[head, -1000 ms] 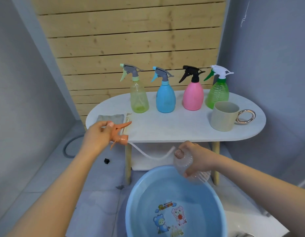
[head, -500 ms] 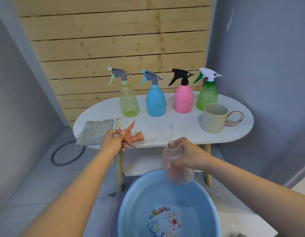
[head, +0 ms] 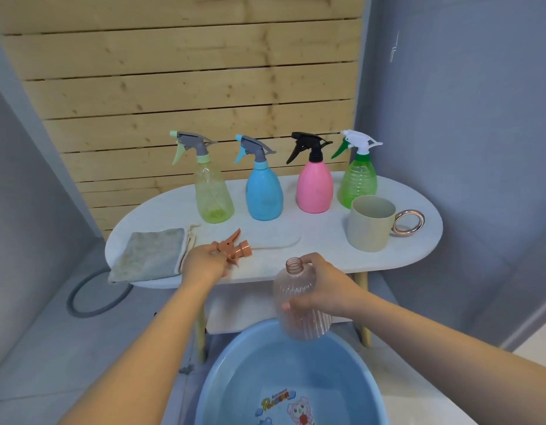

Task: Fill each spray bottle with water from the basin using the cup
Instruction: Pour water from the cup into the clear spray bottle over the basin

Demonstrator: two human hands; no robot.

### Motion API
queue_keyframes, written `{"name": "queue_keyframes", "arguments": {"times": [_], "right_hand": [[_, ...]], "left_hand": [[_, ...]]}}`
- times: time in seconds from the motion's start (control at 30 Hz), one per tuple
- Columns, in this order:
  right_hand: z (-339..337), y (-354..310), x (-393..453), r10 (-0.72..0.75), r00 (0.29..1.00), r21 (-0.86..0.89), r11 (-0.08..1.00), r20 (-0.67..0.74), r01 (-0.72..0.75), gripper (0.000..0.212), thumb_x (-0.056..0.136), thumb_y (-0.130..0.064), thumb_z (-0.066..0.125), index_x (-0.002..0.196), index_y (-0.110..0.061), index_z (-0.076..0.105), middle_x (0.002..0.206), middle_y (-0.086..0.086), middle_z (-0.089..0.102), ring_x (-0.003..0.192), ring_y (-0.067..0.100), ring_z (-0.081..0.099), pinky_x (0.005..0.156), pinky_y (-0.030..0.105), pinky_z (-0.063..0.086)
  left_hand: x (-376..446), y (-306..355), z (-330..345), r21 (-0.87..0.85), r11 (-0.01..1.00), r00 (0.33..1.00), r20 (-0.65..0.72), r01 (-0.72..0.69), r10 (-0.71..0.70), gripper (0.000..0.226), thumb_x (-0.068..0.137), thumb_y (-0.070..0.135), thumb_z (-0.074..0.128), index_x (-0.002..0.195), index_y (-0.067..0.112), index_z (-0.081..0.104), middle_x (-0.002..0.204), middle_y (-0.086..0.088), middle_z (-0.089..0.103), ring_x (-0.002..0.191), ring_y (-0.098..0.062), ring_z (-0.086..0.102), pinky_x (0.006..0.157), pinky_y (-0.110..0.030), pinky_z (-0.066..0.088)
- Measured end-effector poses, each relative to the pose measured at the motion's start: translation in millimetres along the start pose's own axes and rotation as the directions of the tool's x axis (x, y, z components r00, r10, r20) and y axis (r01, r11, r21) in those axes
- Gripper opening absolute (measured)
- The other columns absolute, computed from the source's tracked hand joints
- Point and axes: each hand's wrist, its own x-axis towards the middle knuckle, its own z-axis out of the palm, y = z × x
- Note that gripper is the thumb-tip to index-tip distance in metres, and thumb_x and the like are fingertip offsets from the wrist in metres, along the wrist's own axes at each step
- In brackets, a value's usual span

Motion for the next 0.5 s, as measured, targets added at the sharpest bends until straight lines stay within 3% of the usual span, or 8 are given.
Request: {"name": "queue_keyframes", "arguments": {"times": [0.07,0.1,0.17,0.23,0.3,0.4,0.5], "right_hand": [[-3,0,0,-0.020,1.000,0.032,0.999,-0.005,0.020,0.081,0.065,-0.034,0.084,0.130,-0.024,0.036,0.123,-0.006,0.047,0.111,0.011,0.047,0.080,0.022,0.037],[-6,1,1,-0.033,0.999,0.042,0.999,-0.010,0.034,0.080,0.065,-0.035,0.084,0.129,-0.025,0.037,0.123,-0.007,0.048,0.111,0.011,0.047,0.080,0.022,0.037],[-9,3,1,-0.055,0.999,0.053,0.997,-0.003,0.055,0.078,0.066,-0.035,0.083,0.128,-0.026,0.038,0.123,-0.009,0.050,0.112,0.010,0.048,0.081,0.021,0.037],[-12,4,0,-0.073,0.997,0.078,0.994,-0.005,0.073,0.076,0.067,-0.034,0.083,0.129,-0.026,0.040,0.124,-0.010,0.051,0.115,0.009,0.048,0.084,0.020,0.036],[-16,6,-1,-0.083,0.996,0.144,0.986,-0.016,0.085,0.077,0.067,-0.032,0.084,0.131,-0.024,0.041,0.127,-0.010,0.051,0.117,0.007,0.047,0.088,0.019,0.035],[-23,7,-5,-0.088,0.996,0.254,0.963,-0.022,0.091,0.079,0.068,-0.031,0.083,0.134,-0.023,0.041,0.129,-0.010,0.052,0.117,0.004,0.050,0.094,0.019,0.038],[-33,5,-10,-0.106,0.994,0.277,0.955,-0.008,0.104,0.078,0.068,-0.035,0.082,0.134,-0.025,0.042,0.124,-0.012,0.056,0.114,0.004,0.054,0.098,0.021,0.042]], "left_hand": [[-14,8,-1,0.061,0.988,0.990,0.035,-0.139,0.137,0.030,0.090,-0.005,0.045,0.075,0.015,0.061,0.104,-0.001,0.063,0.089,-0.022,0.062,0.068,-0.020,0.051],[-18,11,-1,0.122,0.962,0.968,0.084,-0.244,0.235,0.032,0.089,-0.006,0.044,0.076,0.019,0.059,0.111,-0.003,0.065,0.102,-0.021,0.062,0.066,-0.015,0.047],[-29,14,-3,0.223,0.877,0.884,0.311,-0.424,0.349,0.034,0.086,-0.006,0.047,0.100,0.021,0.061,0.121,-0.004,0.061,0.120,-0.012,0.052,0.077,-0.007,0.039],[-39,13,-3,0.288,0.821,0.784,0.555,-0.493,0.276,0.053,0.085,0.000,0.055,0.130,0.025,0.048,0.128,0.000,0.052,0.122,-0.006,0.046,0.091,-0.009,0.034],[-50,14,3,0.313,0.806,0.704,0.690,-0.502,0.171,0.074,0.084,0.013,0.064,0.144,0.033,0.027,0.138,0.004,0.044,0.126,-0.005,0.041,0.100,-0.018,0.035],[-66,17,17,0.257,0.829,0.654,0.739,-0.497,0.163,0.101,0.076,0.031,0.077,0.149,0.038,0.007,0.142,0.011,0.032,0.132,-0.002,0.032,0.106,-0.021,0.033],[-68,18,31,0.153,0.871,0.681,0.690,-0.467,0.243,0.122,0.057,0.046,0.086,0.149,0.036,0.007,0.146,0.013,0.033,0.133,-0.004,0.034,0.109,-0.025,0.034]]}}
